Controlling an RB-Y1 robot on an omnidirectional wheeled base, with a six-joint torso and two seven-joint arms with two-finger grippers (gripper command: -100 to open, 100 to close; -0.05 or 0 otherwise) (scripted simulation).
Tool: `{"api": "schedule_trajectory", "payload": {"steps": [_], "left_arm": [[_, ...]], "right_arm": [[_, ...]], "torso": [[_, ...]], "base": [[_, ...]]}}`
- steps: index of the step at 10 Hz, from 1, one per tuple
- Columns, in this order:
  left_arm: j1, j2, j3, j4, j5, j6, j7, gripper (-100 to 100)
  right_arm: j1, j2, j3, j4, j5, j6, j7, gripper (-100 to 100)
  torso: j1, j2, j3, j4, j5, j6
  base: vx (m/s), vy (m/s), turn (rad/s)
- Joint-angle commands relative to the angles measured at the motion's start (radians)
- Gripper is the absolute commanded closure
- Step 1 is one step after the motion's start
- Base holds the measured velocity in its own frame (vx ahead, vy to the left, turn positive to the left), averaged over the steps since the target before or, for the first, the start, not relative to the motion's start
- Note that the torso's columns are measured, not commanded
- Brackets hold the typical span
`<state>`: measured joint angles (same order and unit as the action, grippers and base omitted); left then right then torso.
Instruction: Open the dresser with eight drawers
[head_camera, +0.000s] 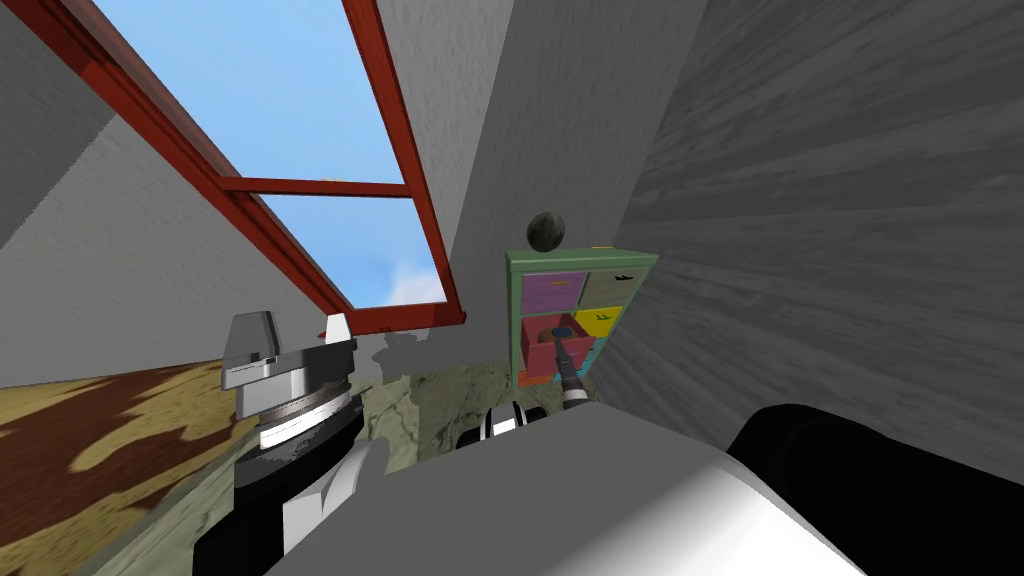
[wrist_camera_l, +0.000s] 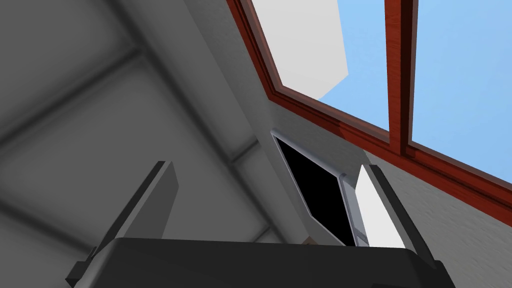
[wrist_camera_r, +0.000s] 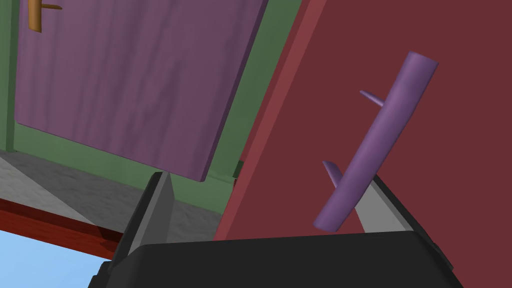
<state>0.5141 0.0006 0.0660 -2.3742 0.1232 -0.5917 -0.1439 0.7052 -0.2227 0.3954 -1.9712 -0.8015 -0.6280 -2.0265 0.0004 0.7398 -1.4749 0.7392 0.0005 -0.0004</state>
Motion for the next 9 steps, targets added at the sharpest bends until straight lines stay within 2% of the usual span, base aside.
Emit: {"api": "schedule_trajectory", "payload": {"steps": [1,2,3,4,9], "left_arm": [[0.0,0.0,0.0,0.0,0.0,0.0,0.0,0],[0.0,0.0,0.0,0.0,0.0,0.0,0.0,0],[0.0,0.0,0.0,0.0,0.0,0.0,0.0,0],[0.0,0.0,0.0,0.0,0.0,0.0,0.0,0],[0.0,0.0,0.0,0.0,0.0,0.0,0.0,0]], "right_arm": [[0.017,-0.001,-0.006,-0.049,-0.007,0.034,0.019,-100],[0.029,-0.002,-0.009,-0.078,-0.011,0.053,0.029,-100],[0.025,-0.001,-0.008,-0.052,-0.013,0.05,0.023,-100],[0.026,-0.001,-0.008,-0.053,-0.014,0.055,0.024,0],[0.029,-0.001,-0.009,-0.047,-0.015,0.057,0.024,0]], "torso": [[0.001,0.0,-0.001,0.001,0.001,0.0],[0.003,0.001,-0.001,0.002,0.002,0.0],[0.004,0.002,0.0,0.004,0.004,0.0],[0.004,0.003,0.001,0.003,0.003,0.0],[0.001,-0.001,-0.001,-0.001,0.0,0.0]], "base": [[0.004,0.01,-0.014],[0.007,0.007,-0.023],[0.008,-0.001,-0.01],[0.0,0.0,0.0],[0.0,0.0,0.0]]}}
